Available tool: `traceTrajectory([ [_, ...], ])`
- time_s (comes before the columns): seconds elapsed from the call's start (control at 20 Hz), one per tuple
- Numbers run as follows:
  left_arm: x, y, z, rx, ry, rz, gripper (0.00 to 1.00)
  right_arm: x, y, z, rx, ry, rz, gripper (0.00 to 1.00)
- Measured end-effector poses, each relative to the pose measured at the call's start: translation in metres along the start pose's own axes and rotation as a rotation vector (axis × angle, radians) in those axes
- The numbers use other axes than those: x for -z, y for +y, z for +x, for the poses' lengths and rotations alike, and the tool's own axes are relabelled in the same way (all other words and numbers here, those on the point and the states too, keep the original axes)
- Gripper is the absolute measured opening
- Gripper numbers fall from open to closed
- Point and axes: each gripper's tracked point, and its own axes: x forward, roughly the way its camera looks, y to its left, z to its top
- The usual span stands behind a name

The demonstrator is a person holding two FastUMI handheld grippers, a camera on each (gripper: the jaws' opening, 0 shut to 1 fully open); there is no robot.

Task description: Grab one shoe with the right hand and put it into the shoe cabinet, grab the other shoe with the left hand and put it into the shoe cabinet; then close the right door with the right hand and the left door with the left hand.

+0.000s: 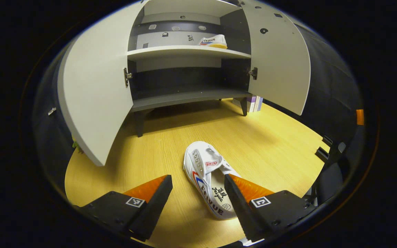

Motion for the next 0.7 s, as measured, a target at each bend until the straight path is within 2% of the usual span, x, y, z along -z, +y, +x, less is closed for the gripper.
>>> traceTrajectory([
  [0.3,0.012,0.007,0.047,-0.056,0.084,-0.004,0.94,-0.003,-0.02,-0.002,0.02,0.008,-0.001,0.99],
  [0.4,0.01,0.012,0.058,-0.086,0.095,-0.008,0.87,-0.006,-0.029,-0.001,0.031,0.007,0.009,0.99],
  [0.6,0.011,0.004,0.071,-0.068,0.137,-0.079,0.62,-0.019,-0.04,0.01,0.021,-0.011,-0.001,0.99],
  [0.65,0.011,0.006,0.071,-0.093,0.141,-0.092,0.49,-0.024,-0.042,0.014,0.012,-0.021,-0.01,0.99],
  [0.7,0.012,0.008,0.073,-0.113,0.144,-0.095,0.46,-0.029,-0.042,0.019,0.002,-0.029,-0.02,0.99],
])
